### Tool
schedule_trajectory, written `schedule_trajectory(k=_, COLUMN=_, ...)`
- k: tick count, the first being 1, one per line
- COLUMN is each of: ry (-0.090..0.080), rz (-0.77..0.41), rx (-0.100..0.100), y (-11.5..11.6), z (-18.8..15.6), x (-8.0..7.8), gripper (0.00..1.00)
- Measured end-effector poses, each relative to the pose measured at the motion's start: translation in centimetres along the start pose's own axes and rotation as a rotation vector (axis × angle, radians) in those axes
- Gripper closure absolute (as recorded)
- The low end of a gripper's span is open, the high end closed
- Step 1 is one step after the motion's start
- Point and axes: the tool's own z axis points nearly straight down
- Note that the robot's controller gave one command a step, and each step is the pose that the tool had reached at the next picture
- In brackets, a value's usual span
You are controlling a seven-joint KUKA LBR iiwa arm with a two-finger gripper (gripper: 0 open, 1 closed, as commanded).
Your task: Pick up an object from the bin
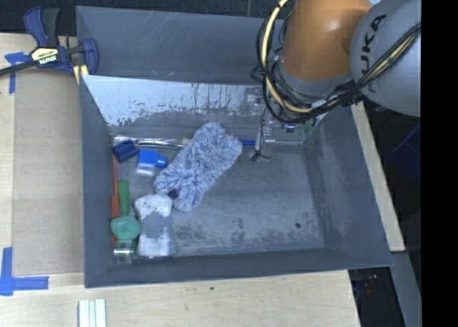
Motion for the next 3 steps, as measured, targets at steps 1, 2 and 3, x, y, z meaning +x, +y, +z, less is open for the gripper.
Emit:
schedule_trajectory(k=1, ry=0.0, rz=0.0, rx=0.0, y=0.0, z=0.0, x=0.0, gripper=0.0)
schedule_trajectory(k=2, ry=-0.003, rz=0.128, rx=0.0, y=-0.3, z=5.6, x=0.4, gripper=1.0)
schedule_trajectory(k=3, ry=-0.003, rz=0.127, rx=0.0, y=-0.3, z=5.6, x=0.4, gripper=1.0)
